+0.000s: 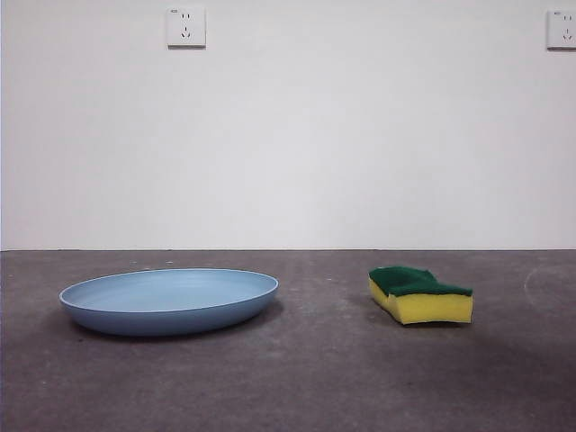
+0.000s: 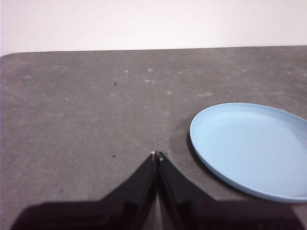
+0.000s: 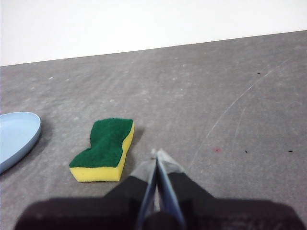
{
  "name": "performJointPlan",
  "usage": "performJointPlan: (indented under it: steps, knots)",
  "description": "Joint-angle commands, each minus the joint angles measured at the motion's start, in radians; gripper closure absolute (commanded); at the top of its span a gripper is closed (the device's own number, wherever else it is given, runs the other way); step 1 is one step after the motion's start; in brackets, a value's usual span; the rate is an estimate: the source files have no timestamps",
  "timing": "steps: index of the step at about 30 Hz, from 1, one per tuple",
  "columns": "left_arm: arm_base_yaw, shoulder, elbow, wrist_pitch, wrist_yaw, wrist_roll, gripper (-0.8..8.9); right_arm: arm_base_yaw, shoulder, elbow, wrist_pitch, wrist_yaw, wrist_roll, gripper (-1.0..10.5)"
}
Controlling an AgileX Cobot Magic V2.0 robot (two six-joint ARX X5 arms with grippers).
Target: Pick up the plate,pick up the cloth,clean the plate with the cloth
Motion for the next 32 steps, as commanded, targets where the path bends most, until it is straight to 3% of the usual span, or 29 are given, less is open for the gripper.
performJointPlan:
  steps: [1,7,13,23,27,32]
  knots:
    - [0.003,-0.003,-0.013,0.021,0.005,-0.069,8.19,-0.003,-0.001,-0.008,0.018,0.003,0.029,9.5]
    - [0.003,0.001,0.006,0.040,-0.001,-0.185,8.19,-0.003,0.010,0.036,0.021,0.006,0.178,9.6]
    - [0.003,0.054,0.091,0.021,0.001,-0.218,8.19,-0.003,0.110,0.150,0.019,0.003,0.216,9.6]
    - [0.003,0.324,0.345,-0.051,0.047,-0.212,8.19,-0.003,0.454,0.468,-0.071,-0.006,0.203,9.6]
    - [0.003,0.475,0.476,-0.135,0.119,-0.205,8.19,-0.003,0.598,0.609,-0.148,-0.021,0.136,9.6]
    - [0.003,0.671,0.643,-0.284,0.197,-0.109,8.19,-0.002,0.781,0.783,-0.292,-0.096,0.038,9.6]
